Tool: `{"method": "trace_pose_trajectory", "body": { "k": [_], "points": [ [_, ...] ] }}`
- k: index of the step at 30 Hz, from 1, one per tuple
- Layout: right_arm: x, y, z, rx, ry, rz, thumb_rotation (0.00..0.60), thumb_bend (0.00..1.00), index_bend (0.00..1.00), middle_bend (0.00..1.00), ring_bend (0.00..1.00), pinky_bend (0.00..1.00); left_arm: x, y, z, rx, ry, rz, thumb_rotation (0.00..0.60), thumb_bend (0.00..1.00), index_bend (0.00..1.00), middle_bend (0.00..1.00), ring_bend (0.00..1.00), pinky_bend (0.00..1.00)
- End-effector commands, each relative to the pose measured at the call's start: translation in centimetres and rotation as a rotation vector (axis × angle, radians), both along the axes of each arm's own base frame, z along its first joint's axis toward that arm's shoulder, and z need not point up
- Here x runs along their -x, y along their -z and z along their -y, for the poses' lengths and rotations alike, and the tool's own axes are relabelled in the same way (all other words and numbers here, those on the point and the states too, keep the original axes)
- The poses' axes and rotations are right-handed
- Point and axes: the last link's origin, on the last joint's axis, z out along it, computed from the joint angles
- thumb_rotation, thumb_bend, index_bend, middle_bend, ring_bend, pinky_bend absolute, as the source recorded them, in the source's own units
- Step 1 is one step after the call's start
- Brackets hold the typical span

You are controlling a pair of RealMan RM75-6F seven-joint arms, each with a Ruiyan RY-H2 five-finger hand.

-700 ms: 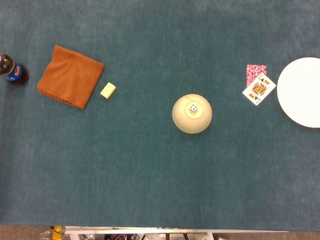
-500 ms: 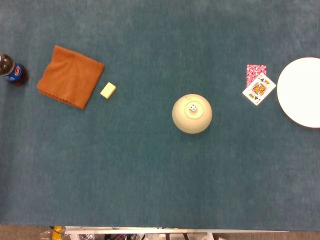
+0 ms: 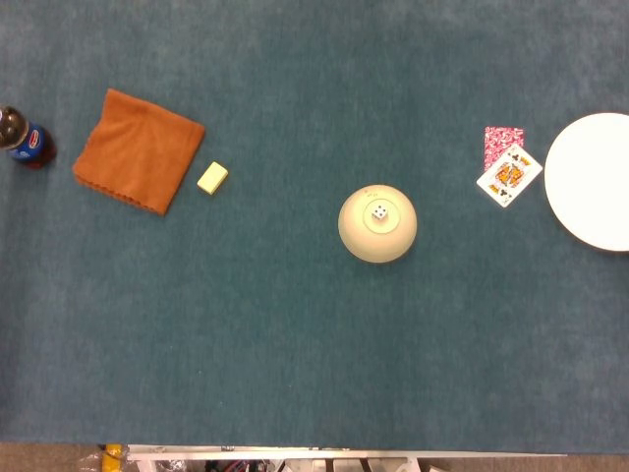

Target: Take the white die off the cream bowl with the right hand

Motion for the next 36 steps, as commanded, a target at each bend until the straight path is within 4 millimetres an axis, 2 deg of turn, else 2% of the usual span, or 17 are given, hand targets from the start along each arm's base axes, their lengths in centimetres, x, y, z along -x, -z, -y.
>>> {"method": "trace_pose_trajectory", "body": {
  "k": [1, 10, 21, 25, 36],
  "points": [
    [-1.6, 1.1, 1.2, -0.046, -0.068, 0.009, 0.6, 0.29, 0.24, 0.23, 0.06, 0.1, 0.0, 0.0, 0.1, 0.001, 0.0, 0.002, 0.6, 0.34, 0.06, 0.09, 0.03, 0.07],
    [-5.5, 5.0, 4.2, -0.198, -0.182, 0.019, 0.6, 0.29, 0.36, 0.23, 0.06, 0.1, 0.0, -0.1, 0.6, 0.003, 0.009, 0.015, 0.6, 0.34, 0.06, 0.09, 0.03, 0.07],
    [-9.5, 10.3, 7.7, -0.301, -0.221, 0.023, 0.6, 0.28, 0.39, 0.24, 0.06, 0.1, -0.1, -0.2, 1.2, 0.0, 0.023, 0.024, 0.6, 0.34, 0.06, 0.09, 0.03, 0.07],
    [-10.5, 11.9, 8.4, -0.325, -0.225, 0.018, 0.6, 0.25, 0.42, 0.24, 0.06, 0.1, -0.1, -0.3, 1.4, 0.002, 0.019, 0.021, 0.6, 0.34, 0.06, 0.09, 0.03, 0.07],
    [-12.5, 16.6, 9.3, -0.403, -0.219, -0.034, 0.6, 0.22, 0.43, 0.24, 0.06, 0.1, 0.1, -0.1, 1.7, 0.008, 0.01, 0.028, 0.6, 0.34, 0.06, 0.09, 0.03, 0.07]
  ]
}}
